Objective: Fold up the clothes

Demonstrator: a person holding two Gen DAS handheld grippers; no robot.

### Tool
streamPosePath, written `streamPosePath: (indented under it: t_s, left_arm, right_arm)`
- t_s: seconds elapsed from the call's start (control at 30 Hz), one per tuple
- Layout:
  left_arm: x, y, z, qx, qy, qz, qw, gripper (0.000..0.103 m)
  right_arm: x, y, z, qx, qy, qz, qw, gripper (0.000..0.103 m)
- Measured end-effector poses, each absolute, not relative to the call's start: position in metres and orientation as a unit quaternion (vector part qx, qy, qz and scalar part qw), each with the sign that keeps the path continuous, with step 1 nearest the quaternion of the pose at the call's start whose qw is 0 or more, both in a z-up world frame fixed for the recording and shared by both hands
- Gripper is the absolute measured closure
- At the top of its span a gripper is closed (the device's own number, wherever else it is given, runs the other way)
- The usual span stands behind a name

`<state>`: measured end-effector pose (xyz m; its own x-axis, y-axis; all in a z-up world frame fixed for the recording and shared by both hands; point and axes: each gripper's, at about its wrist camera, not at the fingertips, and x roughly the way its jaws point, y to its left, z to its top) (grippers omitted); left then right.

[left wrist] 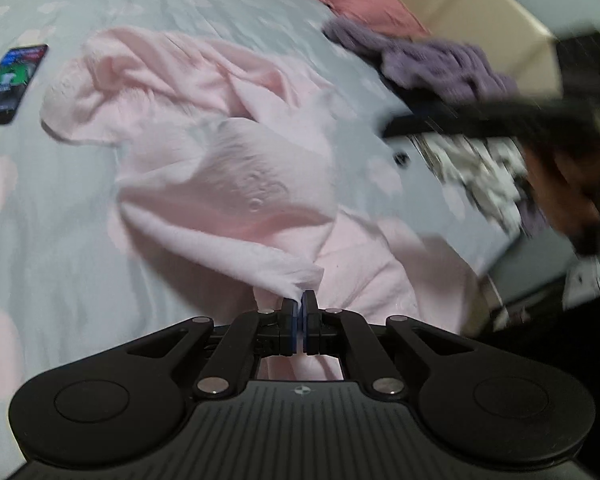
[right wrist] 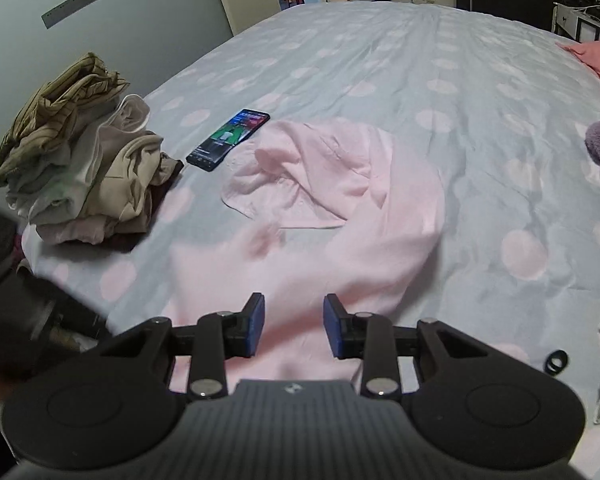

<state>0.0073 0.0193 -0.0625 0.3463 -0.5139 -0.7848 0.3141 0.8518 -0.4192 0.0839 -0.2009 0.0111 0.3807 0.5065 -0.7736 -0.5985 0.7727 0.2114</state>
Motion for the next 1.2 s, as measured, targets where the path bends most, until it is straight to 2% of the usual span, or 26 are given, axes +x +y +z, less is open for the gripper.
streamPosePath:
  t_s: [0.13, 0.27, 0.33, 0.47, 0.57, 0.93, 1.2]
  left_arm:
    - [-0.022, 0.018, -0.056, -0.07, 0.525, -0.273, 0.803, 0.1]
    - [-0.014, 0.031, -0.057, -0.06, 0.539, -0.233, 0.807, 0.076]
    - [-0.008, 0.045, -0.046, -0.077, 0.529, -0.221, 0.815, 0.072]
    - [0.008, 0.067, -0.025, -0.086, 0.508, -0.198, 0.834, 0.058]
    - [0.026, 0.077, -0.012, -0.064, 0.491, -0.185, 0.849, 0.054]
    - [0.097, 0.083, -0.082, -0.094, 0.519, -0.156, 0.835, 0.053]
    - [0.109, 0.069, -0.102, -0.019, 0.515, -0.145, 0.844, 0.053]
  right_arm:
    - [0.078, -0.177, 0.003, -0.068, 0.449, 0.352, 0.819, 0.055]
    - [0.068, -0.162, -0.014, -0.094, 0.457, 0.359, 0.808, 0.054]
    - [0.064, -0.158, -0.026, -0.111, 0.454, 0.372, 0.802, 0.054]
    - [0.056, -0.154, -0.056, -0.142, 0.476, 0.388, 0.776, 0.054]
    - [0.05, -0.153, -0.076, -0.164, 0.511, 0.395, 0.746, 0.054]
    - [0.059, -0.16, -0.055, -0.133, 0.528, 0.398, 0.738, 0.049]
    - [0.055, -0.162, -0.061, -0.133, 0.535, 0.416, 0.723, 0.049]
